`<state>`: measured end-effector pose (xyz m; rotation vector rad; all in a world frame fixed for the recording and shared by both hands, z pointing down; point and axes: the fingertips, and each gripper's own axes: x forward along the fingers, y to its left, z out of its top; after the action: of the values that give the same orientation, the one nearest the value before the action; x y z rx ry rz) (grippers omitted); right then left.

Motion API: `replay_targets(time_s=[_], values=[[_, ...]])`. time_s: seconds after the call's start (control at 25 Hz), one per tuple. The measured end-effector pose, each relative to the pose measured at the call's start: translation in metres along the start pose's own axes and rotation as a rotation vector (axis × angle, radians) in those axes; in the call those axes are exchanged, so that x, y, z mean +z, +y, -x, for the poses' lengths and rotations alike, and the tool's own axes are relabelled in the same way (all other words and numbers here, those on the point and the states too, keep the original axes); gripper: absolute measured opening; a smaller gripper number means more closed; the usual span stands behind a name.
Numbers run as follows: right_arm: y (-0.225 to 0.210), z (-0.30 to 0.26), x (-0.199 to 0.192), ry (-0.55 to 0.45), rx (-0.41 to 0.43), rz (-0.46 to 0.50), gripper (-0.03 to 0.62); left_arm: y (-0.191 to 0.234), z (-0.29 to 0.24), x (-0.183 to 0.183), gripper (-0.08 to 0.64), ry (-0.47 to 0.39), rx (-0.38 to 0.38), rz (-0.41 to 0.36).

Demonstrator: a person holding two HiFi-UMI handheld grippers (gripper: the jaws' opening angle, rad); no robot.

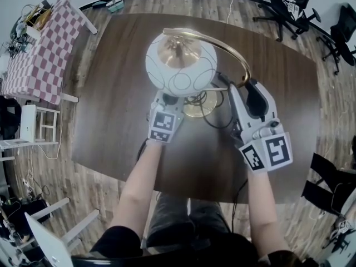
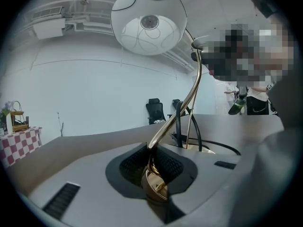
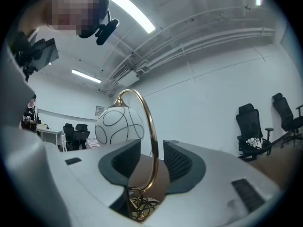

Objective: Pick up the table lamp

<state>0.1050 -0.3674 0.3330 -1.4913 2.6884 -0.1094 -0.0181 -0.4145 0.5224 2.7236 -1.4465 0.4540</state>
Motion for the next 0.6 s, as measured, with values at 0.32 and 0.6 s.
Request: replay_targets(time_s=[0.32, 0.6], values=[[0.005, -0.011, 0.024, -0.011, 0.004, 0.084, 0.127, 0.0, 0.001, 0.0, 0.04, 0.003, 0.009, 0.006], [0.01, -0.018, 0.043, -0.037, -0.007, 0.129, 0.077, 0.001, 0.002, 0.001, 0.04, -0.001, 0.005, 0.006]])
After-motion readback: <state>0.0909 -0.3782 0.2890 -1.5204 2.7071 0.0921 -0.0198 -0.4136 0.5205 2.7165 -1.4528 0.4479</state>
